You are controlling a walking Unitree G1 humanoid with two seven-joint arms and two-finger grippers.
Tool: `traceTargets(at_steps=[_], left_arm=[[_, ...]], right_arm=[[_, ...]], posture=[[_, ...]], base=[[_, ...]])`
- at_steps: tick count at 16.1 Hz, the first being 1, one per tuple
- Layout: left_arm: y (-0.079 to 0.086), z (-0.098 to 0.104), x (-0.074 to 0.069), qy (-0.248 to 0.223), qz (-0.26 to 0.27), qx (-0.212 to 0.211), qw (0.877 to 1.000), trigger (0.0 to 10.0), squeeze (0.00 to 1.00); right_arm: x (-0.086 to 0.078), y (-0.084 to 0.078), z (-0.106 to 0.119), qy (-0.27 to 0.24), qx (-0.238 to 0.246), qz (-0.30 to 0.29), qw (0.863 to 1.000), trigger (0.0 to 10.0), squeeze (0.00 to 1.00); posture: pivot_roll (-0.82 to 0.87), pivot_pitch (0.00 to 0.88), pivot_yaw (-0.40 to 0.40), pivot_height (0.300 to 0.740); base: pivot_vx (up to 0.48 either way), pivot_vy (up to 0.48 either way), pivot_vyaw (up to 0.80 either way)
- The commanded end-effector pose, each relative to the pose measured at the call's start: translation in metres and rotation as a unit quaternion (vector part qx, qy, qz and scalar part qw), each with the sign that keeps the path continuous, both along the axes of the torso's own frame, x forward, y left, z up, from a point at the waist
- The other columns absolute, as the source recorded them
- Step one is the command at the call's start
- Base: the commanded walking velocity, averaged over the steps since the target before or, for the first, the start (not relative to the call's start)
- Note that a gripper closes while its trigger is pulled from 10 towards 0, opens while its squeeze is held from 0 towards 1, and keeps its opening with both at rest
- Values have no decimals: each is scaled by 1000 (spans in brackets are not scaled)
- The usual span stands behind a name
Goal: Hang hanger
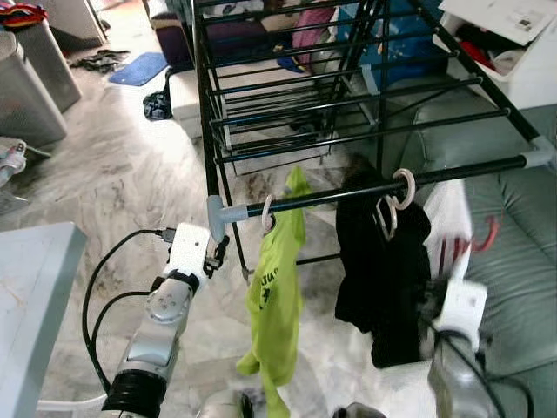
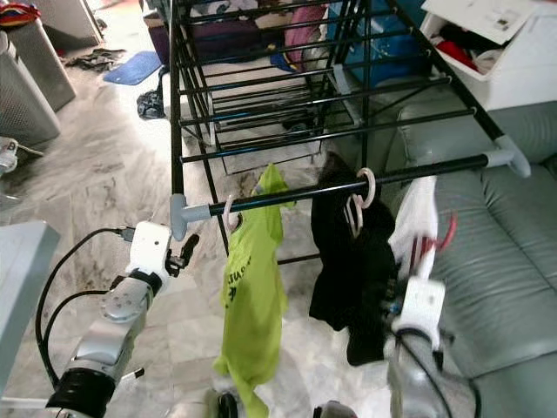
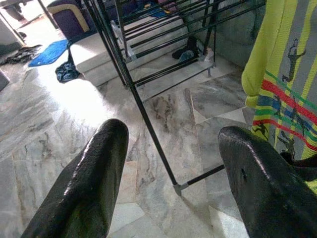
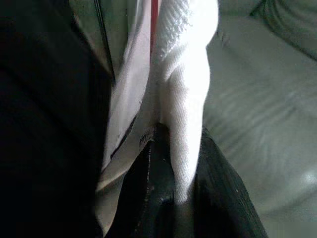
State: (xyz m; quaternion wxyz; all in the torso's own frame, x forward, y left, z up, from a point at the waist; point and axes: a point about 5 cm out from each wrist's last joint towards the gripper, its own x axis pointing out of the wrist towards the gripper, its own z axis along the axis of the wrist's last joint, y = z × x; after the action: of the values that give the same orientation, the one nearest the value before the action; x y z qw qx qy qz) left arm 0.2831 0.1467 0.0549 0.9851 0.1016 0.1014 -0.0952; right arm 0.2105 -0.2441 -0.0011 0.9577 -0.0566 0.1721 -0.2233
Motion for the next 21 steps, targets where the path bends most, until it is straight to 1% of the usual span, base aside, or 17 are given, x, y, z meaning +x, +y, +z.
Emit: traceTargets(at_steps=[1,2,3,8,21], left_arm=[[-2,1,2,-3,-6,1,1000,10000,0],[-3,1,2,-4,-6,-1,1000,10000,0],[-4,1,3,-5,-6,-2,1000,10000,0],[-3,1,4,-6,-2,-3,1000,10000,0],[-6,1,6,-8,-9,-2,1000,10000,0]], right_arm=[[11,-1,19,-42,-9,-3,999,10000,0],[10,0,23,-40,-8,-7,999,10000,0],[13,0,26,-40,-6,-10,999,10000,0],[14,5,30,-34,4,-8,999,10000,0],[16,8,29,-18,14,-20,1000,10000,0]], posture=[[-18,0,73,740],[-20,0,71,740],[-21,0,70,740],[-20,0,66,740],[-24,0,70,740]], base=[[-244,0,0],[-244,0,0],[-244,0,0],[-289,0,0],[-299,0,0]])
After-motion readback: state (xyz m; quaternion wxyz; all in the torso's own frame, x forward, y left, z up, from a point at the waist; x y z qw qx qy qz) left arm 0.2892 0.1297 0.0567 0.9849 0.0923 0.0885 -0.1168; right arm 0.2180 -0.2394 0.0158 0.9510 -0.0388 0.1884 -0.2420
